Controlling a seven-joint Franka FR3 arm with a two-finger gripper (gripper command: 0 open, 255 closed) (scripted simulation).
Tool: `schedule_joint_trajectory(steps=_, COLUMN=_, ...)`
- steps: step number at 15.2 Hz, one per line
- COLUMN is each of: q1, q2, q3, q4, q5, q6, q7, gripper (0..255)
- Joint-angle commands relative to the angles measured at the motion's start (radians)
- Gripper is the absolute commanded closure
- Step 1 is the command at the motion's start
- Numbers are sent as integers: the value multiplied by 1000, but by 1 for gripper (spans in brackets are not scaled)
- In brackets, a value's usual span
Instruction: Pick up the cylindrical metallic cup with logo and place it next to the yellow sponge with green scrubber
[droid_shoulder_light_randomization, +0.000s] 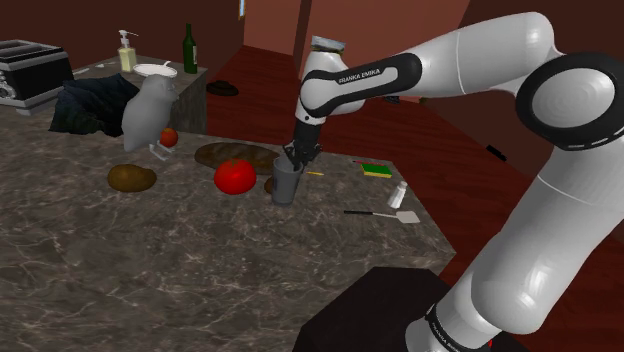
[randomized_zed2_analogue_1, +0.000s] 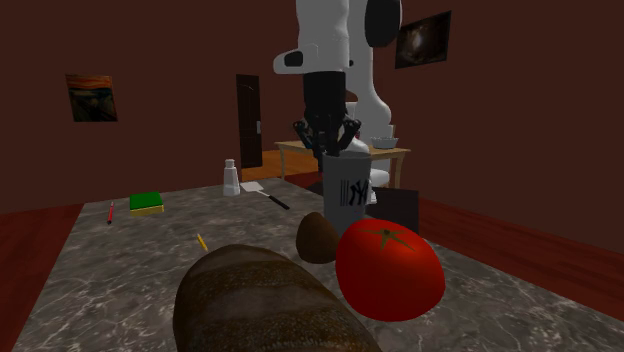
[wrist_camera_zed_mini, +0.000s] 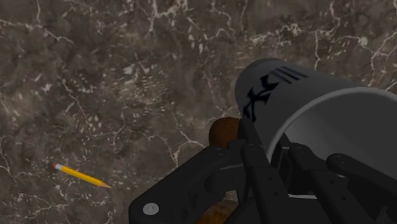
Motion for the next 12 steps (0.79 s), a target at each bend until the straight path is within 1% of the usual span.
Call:
schedule_joint_trajectory(steps=1, q1=0, q2=-10, q3=0, q4=14, q5=0, q6=-23, q7=1, gripper=255)
schedule_joint_trajectory(steps=12, q1=-1, q2=-50, q3=-1, q4=114, q5=0, q6=-164, q7=4, gripper=255)
